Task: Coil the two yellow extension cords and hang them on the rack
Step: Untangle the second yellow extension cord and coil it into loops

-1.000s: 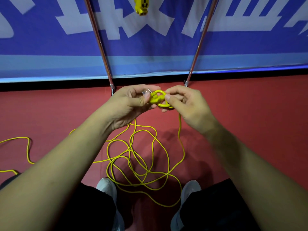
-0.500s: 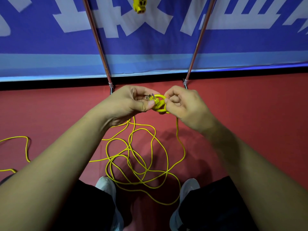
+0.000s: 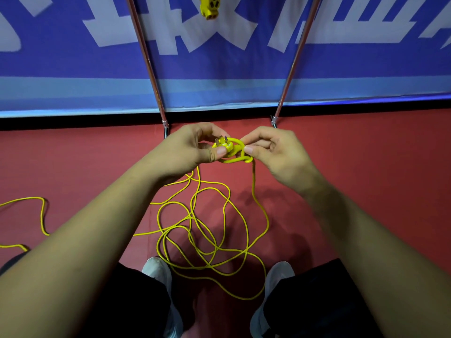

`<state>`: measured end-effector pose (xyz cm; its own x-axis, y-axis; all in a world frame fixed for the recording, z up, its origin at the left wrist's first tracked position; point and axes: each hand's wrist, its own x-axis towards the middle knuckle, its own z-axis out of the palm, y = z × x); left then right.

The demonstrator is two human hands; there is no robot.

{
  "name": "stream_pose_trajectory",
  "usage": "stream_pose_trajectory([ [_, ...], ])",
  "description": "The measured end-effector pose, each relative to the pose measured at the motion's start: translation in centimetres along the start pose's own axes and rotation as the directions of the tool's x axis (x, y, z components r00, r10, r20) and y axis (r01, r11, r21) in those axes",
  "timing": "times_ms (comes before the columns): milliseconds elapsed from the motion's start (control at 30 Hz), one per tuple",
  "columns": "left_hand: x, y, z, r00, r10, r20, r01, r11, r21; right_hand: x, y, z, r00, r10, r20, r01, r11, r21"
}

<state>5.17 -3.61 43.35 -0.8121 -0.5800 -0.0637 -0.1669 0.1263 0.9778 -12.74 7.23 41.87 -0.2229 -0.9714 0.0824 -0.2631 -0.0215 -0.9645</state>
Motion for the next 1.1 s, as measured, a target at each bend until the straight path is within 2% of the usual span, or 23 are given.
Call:
stream_pose_trajectory([
  [100,0.0,-0.1,0.1,0.999,-0.024,-0.021,0.023,0.997,-0.07,0.1,-0.2,-0.2,1.0,-0.008,-0.022,0.008,1.0,-0.026],
  [233,0.0,0.1,0.4,0.999,-0.006,-0.051,0.011,0.994,0.106,0.4,-0.3,0.0,1.0,0.012,-0.018,-0.013,0.998,-0.056],
  [333,0.1,0.0,0.3,0.995,0.043,-0.094,-0.029,0.99,0.141,0.6,-0.2,-0.2,0.998,0.054,-0.012,-0.054,0.998,-0.026],
  [400,-0.1,0.0,0.6,0.997,-0.009,-0.076,0.009,1.0,-0.006,0.6,-0.2,-0.3,0.997,0.07,-0.028,-0.07,0.998,0.005],
  [467,-0.2,0.0,1.2,0.993,-0.12,-0.025,0.108,0.954,-0.279,0.5,-0.1,-0.3,0.996,0.075,-0.052,-0.072,0.996,0.049],
  [533,-0.1,-0.1,1.5,0.984,-0.176,-0.038,0.149,0.917,-0.37,0.4,-0.1,-0.2,0.995,0.07,-0.071,-0.066,0.996,0.054],
  [667,0.3,-0.3,1.2,0.977,-0.154,-0.144,0.112,0.958,-0.264,0.5,-0.1,-0.2,0.993,0.046,-0.109,-0.054,0.996,-0.066],
  [800,0.4,-0.1,1.2,0.964,0.016,-0.264,0.008,0.996,0.088,0.6,0.3,-0.3,0.991,0.025,-0.133,-0.062,0.958,-0.278],
  [867,0.5,-0.2,1.0,0.96,0.064,-0.271,-0.03,0.992,0.125,0.8,0.6,-0.2,0.984,0.076,-0.161,-0.12,0.952,-0.283],
  [967,0.3,-0.8,1.0,0.979,0.002,-0.202,-0.012,0.999,-0.045,0.8,0.7,-0.3,0.965,0.19,-0.182,-0.221,0.959,-0.174],
  [1033,0.4,-1.3,1.3,0.98,-0.067,-0.187,0.031,0.981,-0.191,0.8,0.7,-0.4,0.965,0.203,-0.163,-0.232,0.956,-0.182],
  [1100,0.6,-1.6,1.5,0.973,-0.129,-0.191,0.076,0.962,-0.261,0.6,0.7,-0.4,0.961,0.238,-0.139,-0.26,0.951,-0.17],
])
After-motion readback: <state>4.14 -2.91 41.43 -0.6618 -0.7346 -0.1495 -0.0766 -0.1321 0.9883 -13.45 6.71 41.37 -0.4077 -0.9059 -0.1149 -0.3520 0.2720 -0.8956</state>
